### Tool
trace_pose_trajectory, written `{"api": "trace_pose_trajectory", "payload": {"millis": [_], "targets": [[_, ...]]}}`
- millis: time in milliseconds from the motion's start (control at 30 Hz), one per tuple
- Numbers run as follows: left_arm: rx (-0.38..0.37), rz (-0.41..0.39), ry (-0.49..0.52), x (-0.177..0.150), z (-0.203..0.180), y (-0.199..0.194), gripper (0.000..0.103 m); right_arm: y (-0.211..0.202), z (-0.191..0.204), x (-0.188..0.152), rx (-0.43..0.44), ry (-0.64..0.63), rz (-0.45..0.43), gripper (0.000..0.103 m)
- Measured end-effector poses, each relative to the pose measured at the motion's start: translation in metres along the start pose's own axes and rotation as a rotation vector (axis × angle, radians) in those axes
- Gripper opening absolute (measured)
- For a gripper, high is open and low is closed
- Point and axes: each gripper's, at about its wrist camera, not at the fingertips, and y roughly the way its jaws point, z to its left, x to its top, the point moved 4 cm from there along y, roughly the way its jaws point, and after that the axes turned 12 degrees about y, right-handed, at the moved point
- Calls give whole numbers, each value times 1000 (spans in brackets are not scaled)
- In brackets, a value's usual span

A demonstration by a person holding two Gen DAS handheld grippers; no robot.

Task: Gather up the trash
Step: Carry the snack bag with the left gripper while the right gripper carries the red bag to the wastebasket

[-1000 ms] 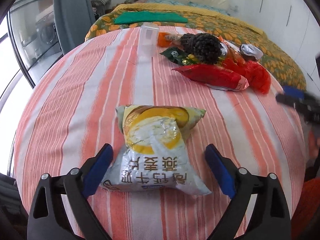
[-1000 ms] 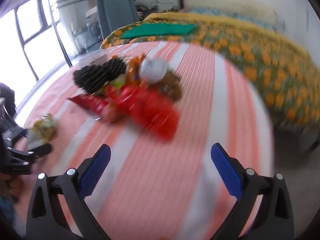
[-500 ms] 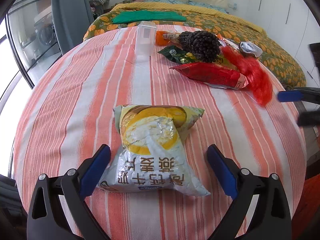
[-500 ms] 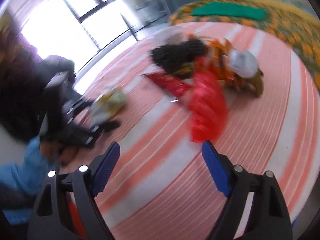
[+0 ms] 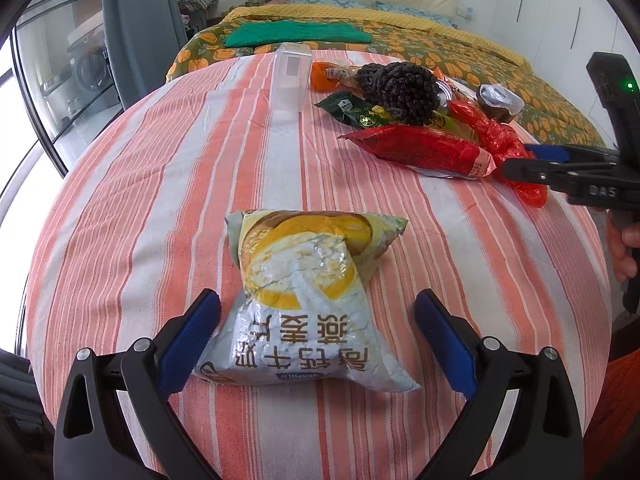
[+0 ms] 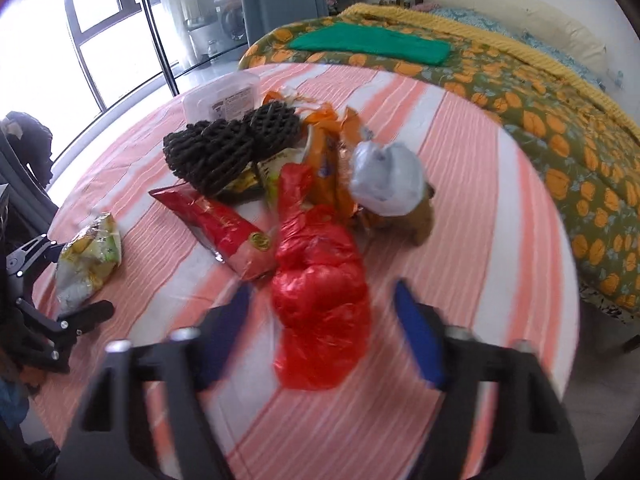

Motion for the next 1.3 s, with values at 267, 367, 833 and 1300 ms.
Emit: {"api": "trace_pose_trajectory", "payload": {"millis": [267, 367, 833, 1300], "targets": [[-86, -76, -67, -6, 15, -19, 96, -47, -10, -33, 25, 46, 9, 42], [-92, -77, -42, -1, 11, -22, 96, -57, -15, -51, 3, 48, 37, 42], [-36, -69, -26, 4, 6, -20, 46, -65, -16, -81, -11, 75, 28, 42], [-293, -160, 82, 47, -154, -65, 44, -141, -137, -108, 2, 362, -132, 42]]}}
